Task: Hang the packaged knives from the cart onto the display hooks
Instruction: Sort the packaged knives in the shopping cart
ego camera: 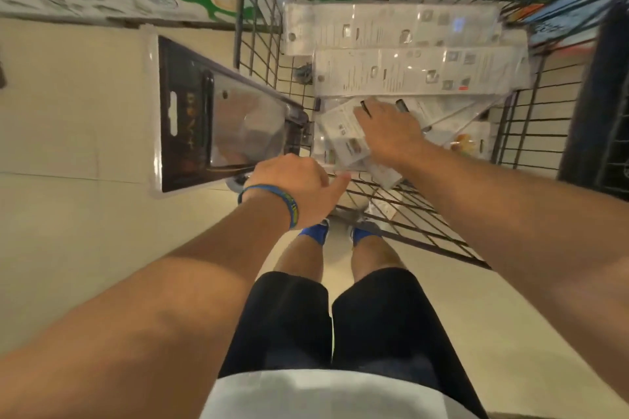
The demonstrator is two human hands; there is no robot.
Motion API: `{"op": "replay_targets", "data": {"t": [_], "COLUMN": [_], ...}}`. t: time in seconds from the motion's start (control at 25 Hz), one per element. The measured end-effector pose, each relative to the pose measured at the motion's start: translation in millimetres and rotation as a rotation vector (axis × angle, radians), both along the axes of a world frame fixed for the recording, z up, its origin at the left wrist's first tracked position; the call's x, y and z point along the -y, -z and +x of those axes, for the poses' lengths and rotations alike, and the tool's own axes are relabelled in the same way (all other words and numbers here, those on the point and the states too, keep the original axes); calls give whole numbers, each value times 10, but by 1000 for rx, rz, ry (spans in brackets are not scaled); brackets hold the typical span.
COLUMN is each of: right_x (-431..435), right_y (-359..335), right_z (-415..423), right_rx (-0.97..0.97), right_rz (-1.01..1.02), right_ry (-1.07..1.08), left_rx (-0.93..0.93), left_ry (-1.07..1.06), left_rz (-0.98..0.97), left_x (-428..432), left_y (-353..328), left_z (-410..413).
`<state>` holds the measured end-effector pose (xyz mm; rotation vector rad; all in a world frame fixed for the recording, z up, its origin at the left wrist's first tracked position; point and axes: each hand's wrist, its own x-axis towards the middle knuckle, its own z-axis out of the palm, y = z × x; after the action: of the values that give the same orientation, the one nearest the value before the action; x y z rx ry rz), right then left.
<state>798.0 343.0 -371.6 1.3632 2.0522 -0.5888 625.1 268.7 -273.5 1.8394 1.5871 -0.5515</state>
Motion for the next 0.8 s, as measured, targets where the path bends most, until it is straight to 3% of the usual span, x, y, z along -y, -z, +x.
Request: {"op": "replay_targets", "data": {"t": [0.2,0.44,0.56,0.8], "right_x": [109,66,-88,-206], "right_y": [412,343,91,-769], "right_z": [136,169,113,94], "right_rx": [184,119,31,-389], "right_rz": [74,63,160,288], "right_ry": [-79,-46,-36,383], "left_rx": [45,57,67,31], "left_ry": [-26,-15,-20,-12], "left_rz": [31,34,50,15], "left_x": [10,6,-7,-10], "left_y": [30,21,3,-24], "left_z": [-31,-33,-32,-29]}}
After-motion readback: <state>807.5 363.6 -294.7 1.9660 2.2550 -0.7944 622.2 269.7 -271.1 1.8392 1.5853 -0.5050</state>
